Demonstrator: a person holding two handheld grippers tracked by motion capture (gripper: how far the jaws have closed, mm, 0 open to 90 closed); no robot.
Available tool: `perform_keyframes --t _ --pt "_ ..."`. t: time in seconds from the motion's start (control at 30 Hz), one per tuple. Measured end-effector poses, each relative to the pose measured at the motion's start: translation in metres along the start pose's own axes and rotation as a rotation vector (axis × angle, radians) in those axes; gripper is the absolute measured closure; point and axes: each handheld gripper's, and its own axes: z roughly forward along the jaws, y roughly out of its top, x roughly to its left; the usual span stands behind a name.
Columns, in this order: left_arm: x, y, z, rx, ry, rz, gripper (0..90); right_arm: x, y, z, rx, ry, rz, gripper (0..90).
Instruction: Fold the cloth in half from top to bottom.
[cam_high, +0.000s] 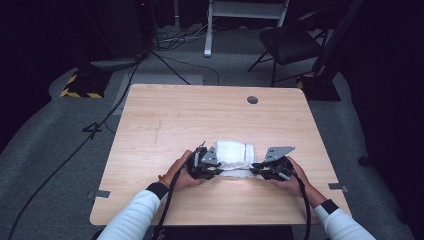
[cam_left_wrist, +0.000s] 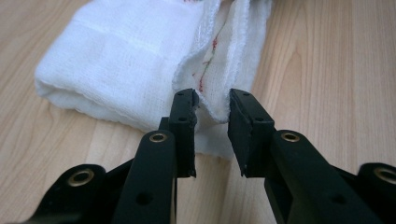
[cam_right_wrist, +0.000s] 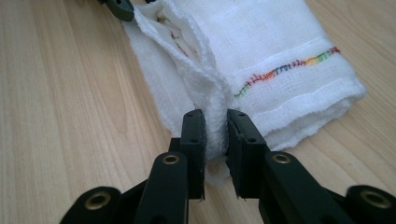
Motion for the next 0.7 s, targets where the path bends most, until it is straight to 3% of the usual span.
perform_keyframes --t 0.2,0.37,0.53,0.7 --pt "-0.003 -0.008 0.005 0.05 0.004 -0.001 71.9 0.003 -0.006 0.002 0.033 -0.001 -0.006 77.9" --pt "0.0 -0.008 0.007 0.04 0.005 -0.013 73.5 0.001 -0.007 0.005 0.04 -0.02 -0.003 79.2" --pt "0.006 -0.007 0.011 0.027 0.04 -0.04 75.7 -0.002 -0.007 0.008 0.031 -0.057 -0.005 80.1" --pt "0.018 -0.002 0.017 0.027 0.067 -0.064 76.1 -0.014 -0.003 0.014 0.029 -0.103 0.012 80.3"
